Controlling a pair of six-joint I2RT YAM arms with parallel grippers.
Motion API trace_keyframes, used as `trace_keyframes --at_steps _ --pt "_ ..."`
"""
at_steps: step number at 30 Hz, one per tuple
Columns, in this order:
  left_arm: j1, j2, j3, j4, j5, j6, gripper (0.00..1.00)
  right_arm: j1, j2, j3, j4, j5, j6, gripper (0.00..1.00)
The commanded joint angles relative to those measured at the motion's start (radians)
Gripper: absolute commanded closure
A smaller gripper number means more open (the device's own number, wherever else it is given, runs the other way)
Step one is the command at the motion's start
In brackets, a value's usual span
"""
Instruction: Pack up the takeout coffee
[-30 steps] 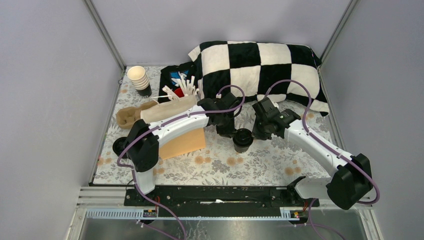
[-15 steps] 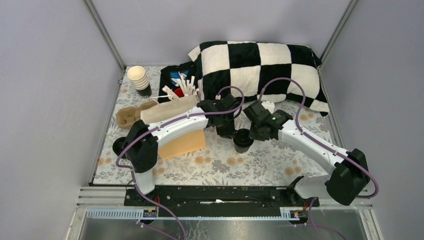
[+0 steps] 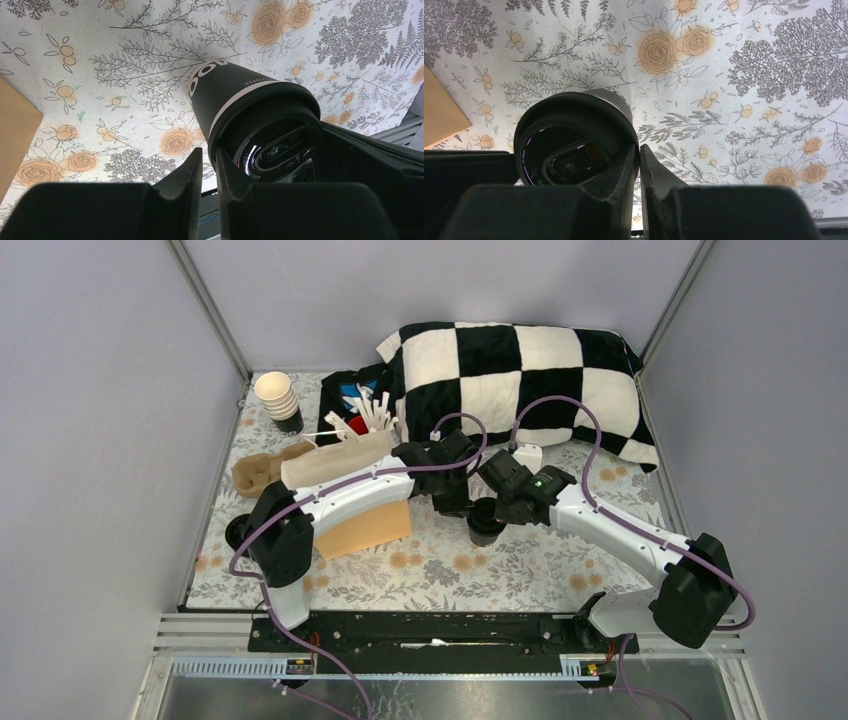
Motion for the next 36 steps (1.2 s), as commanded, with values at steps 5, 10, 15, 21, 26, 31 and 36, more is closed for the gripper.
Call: trace_keyframes --at_steps 5,10,15,21,26,31,36 --pt "-0.001 0.074 -0.089 -0.084 0.002 0.043 0.81 -0.114 0.121 -0.146 0.055 -0.376 -0.194 0.78" --pt "0.000 0.072 -0.171 -0.048 0.007 0.045 0.81 -0.225 0.008 -0.275 0.209 -0.582 -0.262 0.68" --pt "0.011 0.067 -0.255 -0.019 0.006 0.048 0.81 -0.262 0.058 -0.369 0.361 -0.734 -0.255 0.66" --pt "0.029 0.079 -0.242 -0.038 -0.011 0.074 0.82 -0.266 0.020 -0.226 0.201 -0.703 -0.319 0.63" --pt "0.028 0.093 -0.172 -0.077 -0.020 0.093 0.82 -0.266 -0.008 -0.094 0.090 -0.676 -0.337 0.59" --pt "0.025 0.093 -0.079 -0.126 -0.053 0.116 0.82 -0.267 -0.010 0.025 -0.005 -0.653 -0.327 0.59" --pt "0.016 0.104 0.005 -0.167 -0.059 0.133 0.81 -0.267 -0.031 0.059 -0.020 -0.632 -0.319 0.58"
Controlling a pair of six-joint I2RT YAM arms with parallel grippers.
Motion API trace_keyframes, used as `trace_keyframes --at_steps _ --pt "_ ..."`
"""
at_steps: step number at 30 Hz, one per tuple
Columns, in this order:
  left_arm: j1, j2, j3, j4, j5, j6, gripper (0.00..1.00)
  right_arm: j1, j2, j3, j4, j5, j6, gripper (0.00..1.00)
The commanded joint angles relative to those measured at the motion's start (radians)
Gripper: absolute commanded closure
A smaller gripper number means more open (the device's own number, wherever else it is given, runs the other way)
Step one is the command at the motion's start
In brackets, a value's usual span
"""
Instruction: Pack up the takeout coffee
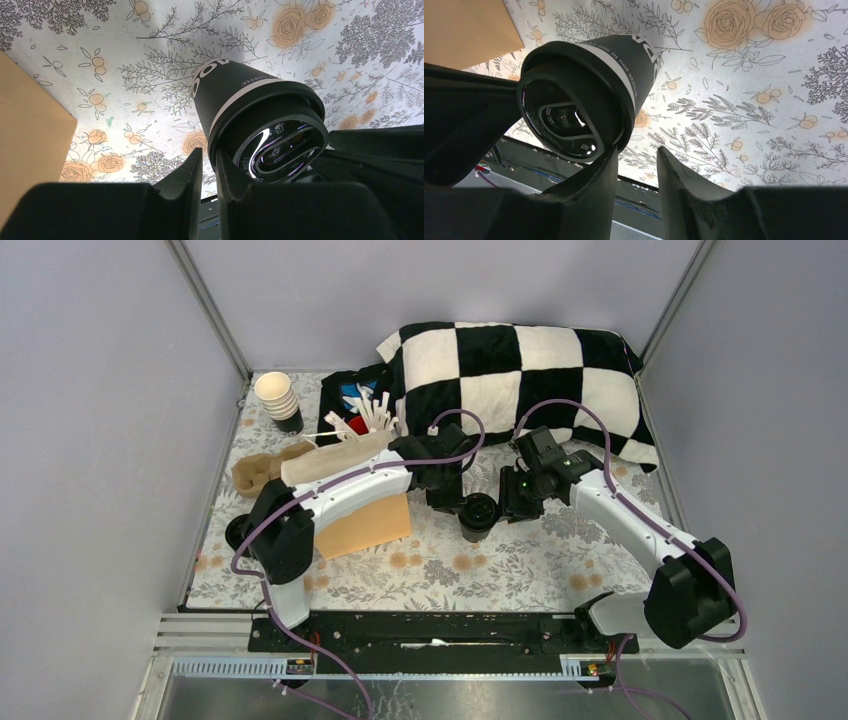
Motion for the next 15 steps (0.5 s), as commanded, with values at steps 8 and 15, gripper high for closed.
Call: trace_keyframes --at_steps 8,15 --pt "-0.032 0.104 0.081 -0.159 -0.058 0.059 0.77 0.002 -0.008 0.145 -0.147 0.012 -0.060 0.53" --pt "-0.032 0.115 0.077 -0.159 -0.062 0.067 0.76 -0.148 -0.016 0.146 -0.019 -0.377 -0.162 0.18"
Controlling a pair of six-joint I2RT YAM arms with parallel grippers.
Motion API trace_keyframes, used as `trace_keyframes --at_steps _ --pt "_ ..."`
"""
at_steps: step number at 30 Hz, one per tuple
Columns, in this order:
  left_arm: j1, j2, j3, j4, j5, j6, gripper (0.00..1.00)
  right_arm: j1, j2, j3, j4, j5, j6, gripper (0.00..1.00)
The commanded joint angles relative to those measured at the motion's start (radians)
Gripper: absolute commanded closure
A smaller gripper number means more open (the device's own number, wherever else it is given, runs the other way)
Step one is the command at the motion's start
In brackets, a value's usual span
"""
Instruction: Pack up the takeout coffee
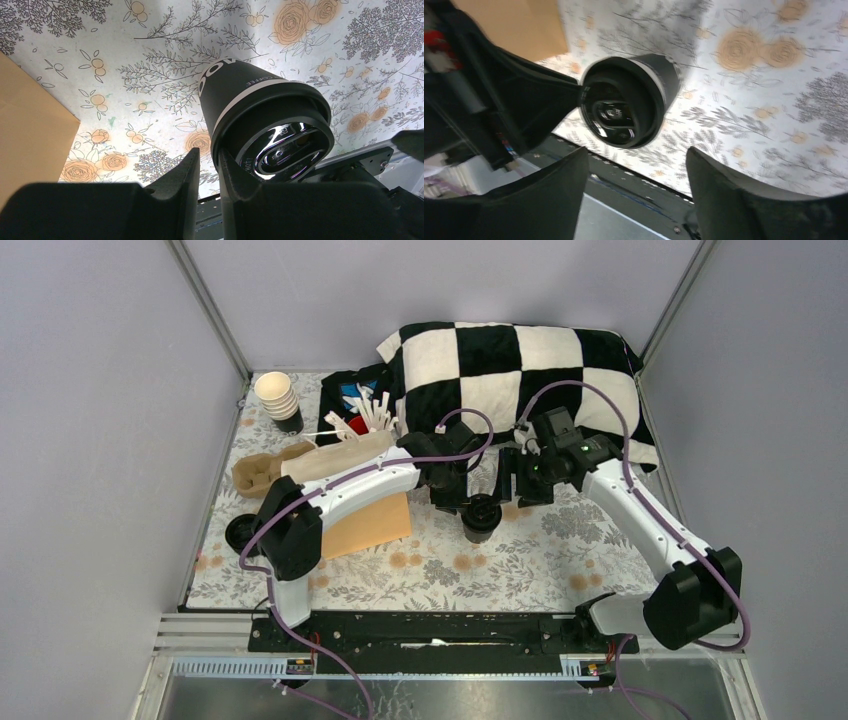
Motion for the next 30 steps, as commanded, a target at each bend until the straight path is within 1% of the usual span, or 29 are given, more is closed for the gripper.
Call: trace_keyframes --at_steps 1,4,7,10,13,17,22,26,30 --pt "-0.012 0.060 -0.023 -0.074 -0.042 0.032 0.76 -0.093 0.014 -0.016 0.117 -0.341 -0.056 0.17" --pt "-0.010 0.066 -0.035 -0.064 -0.039 0.033 0.76 -0.149 0.044 -0.133 0.268 -0.526 -0.010 0.15" --pt "-0.011 0.066 -0.050 -0.048 -0.027 0.030 0.76 -0.161 0.064 -0.184 0.324 -0.573 -0.021 0.13" --pt "-0.011 0.065 -0.060 -0.047 -0.027 0.030 0.77 -0.167 0.108 -0.186 0.276 -0.538 -0.089 0.11" --pt "-0.010 0.062 -0.068 -0.044 -0.029 0.032 0.77 -0.173 0.130 -0.207 0.317 -0.557 -0.088 0.08" --pt "-0.011 0.060 -0.078 -0.041 -0.029 0.033 0.77 -0.173 0.172 -0.216 0.400 -0.598 -0.041 0.08" --pt "-0.011 0.057 -0.102 -0.035 -0.033 0.037 0.77 -0.175 0.244 -0.224 0.424 -0.572 -0.026 0.08" --pt "-0.010 0.055 -0.141 -0.021 -0.030 0.033 0.78 -0.185 0.300 -0.268 0.532 -0.582 0.080 0.11" --pt "-0.011 0.062 -0.194 0.000 -0.027 0.033 0.79 -0.210 0.355 -0.296 0.506 -0.501 0.098 0.11"
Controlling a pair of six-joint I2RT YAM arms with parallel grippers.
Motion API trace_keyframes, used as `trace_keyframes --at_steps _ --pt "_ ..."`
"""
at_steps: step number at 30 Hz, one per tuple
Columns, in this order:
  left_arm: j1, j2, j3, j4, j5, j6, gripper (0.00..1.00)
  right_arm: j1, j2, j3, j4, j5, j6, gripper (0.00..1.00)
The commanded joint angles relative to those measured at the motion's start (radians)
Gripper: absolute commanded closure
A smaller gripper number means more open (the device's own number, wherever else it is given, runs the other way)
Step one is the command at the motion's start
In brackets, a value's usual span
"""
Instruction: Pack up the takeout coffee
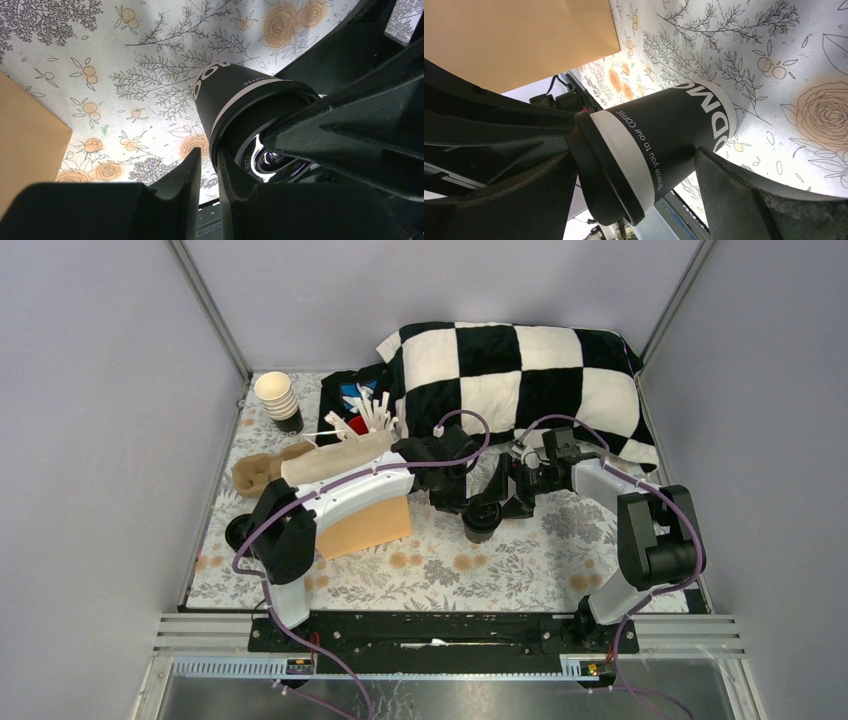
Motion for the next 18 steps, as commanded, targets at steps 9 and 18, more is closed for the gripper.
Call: trace_keyframes --at_steps 9,18 --pt "-0.012 0.101 -0.258 -0.026 -0.026 0.002 0.82 -0.049 0.161 -0.182 0.059 0.265 0.084 0.14" --pt "-0.025 0.144 -0.339 0.019 -0.026 -0.005 0.83 -0.043 0.217 -0.268 0.132 0.359 0.124 0.18"
